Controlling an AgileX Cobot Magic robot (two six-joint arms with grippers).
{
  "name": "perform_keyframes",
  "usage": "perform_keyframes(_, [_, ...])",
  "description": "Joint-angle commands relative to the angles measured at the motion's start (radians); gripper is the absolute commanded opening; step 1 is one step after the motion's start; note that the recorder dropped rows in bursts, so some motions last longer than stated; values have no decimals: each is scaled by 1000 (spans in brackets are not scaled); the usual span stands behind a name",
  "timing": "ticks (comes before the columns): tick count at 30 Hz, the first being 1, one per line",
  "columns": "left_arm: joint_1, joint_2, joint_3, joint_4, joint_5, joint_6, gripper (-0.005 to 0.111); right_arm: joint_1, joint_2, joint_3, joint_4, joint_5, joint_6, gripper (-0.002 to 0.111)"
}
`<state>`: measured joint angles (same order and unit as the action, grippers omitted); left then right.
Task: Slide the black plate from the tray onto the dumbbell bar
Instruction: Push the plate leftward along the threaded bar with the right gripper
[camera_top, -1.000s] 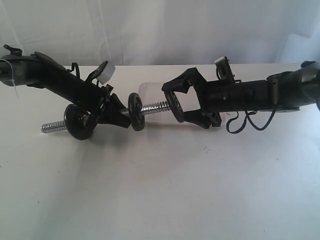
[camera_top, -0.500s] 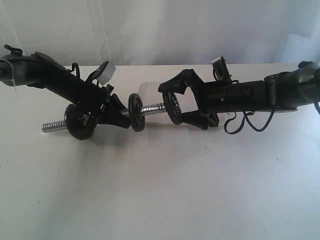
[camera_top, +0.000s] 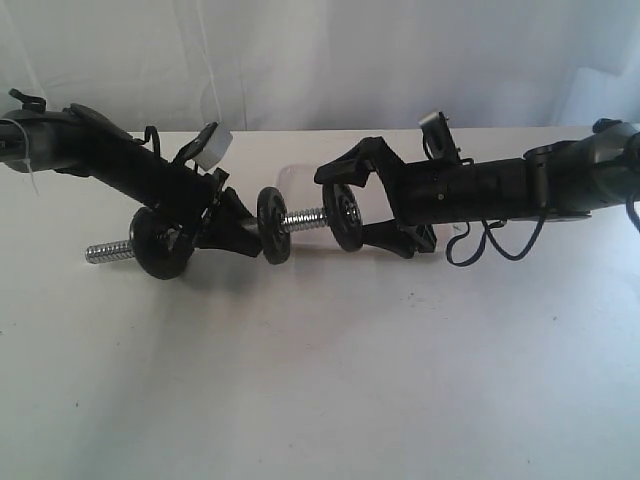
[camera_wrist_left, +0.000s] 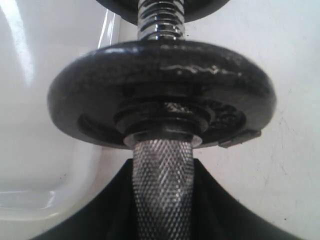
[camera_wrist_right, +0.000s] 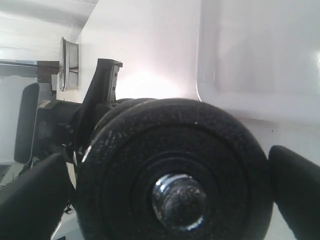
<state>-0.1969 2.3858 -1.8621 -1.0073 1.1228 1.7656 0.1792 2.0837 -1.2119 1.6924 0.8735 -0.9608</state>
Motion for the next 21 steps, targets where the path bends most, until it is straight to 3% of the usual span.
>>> perform_keyframes(1, [-12, -6, 0, -475, 81, 18, 0, 4, -18, -13, 37, 41, -3, 105])
perform_keyframes(11, [-12, -6, 0, -479, 98, 18, 0, -3, -18, -13, 10, -66, -32, 105])
perform_keyframes(21, [15, -6, 0, -503, 98, 18, 0, -1, -17, -14, 20, 14, -43, 105])
